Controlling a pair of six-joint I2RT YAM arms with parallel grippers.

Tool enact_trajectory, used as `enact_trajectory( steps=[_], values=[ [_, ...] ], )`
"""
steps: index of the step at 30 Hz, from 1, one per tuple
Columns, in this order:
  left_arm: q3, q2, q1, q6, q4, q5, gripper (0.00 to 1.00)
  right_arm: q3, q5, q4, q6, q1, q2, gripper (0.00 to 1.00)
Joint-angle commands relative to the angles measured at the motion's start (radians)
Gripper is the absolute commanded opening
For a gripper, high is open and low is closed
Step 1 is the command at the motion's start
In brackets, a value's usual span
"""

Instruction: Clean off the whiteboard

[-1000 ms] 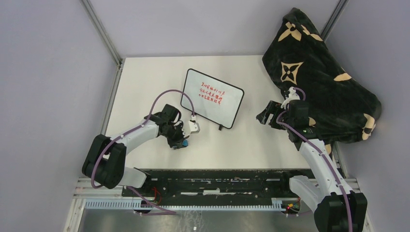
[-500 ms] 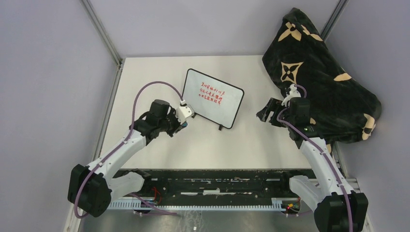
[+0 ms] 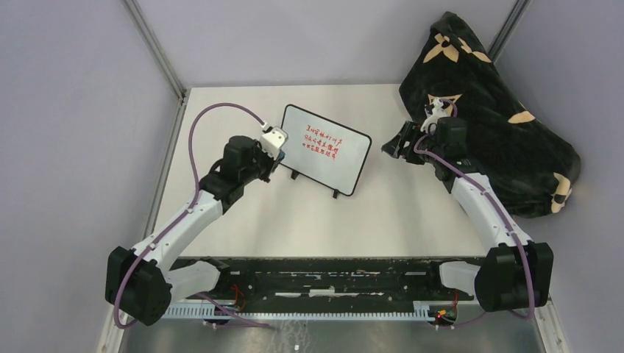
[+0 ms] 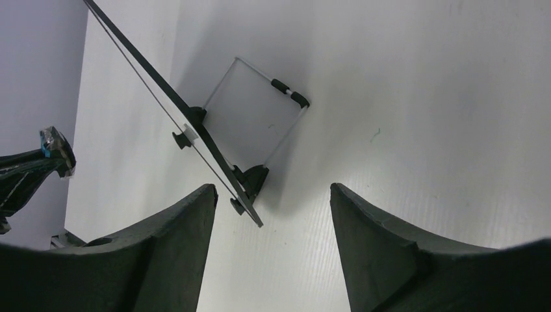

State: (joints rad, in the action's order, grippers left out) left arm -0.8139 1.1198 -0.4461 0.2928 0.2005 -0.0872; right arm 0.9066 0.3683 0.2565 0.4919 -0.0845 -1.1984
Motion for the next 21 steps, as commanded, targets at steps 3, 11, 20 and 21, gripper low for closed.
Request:
enact_trajectory(
  steps=[3, 11, 20, 21],
  values=[
    [-0.08, 0.062, 0.004, -0.133, -0.154, 0.04, 0.03, 0.072, 0.111, -0.143, -0.018, -0.006, -0.04, 0.72],
    [-0.122, 0.173, 0.004, -0.217, -0.246, 0.066, 0.03, 0.062, 0.226, -0.278, -0.03, -0.018, -0.112, 0.68],
    [-0.155, 0.216, 0.003, -0.243, -0.296, 0.084, 0.03, 0.096, 0.271, -0.307, -0.087, -0.059, -0.186, 0.62],
    [-0.161, 0.223, 0.003, -0.244, -0.296, 0.087, 0.03, 0.101, 0.27, -0.304, -0.093, -0.062, -0.194, 0.62]
  ],
)
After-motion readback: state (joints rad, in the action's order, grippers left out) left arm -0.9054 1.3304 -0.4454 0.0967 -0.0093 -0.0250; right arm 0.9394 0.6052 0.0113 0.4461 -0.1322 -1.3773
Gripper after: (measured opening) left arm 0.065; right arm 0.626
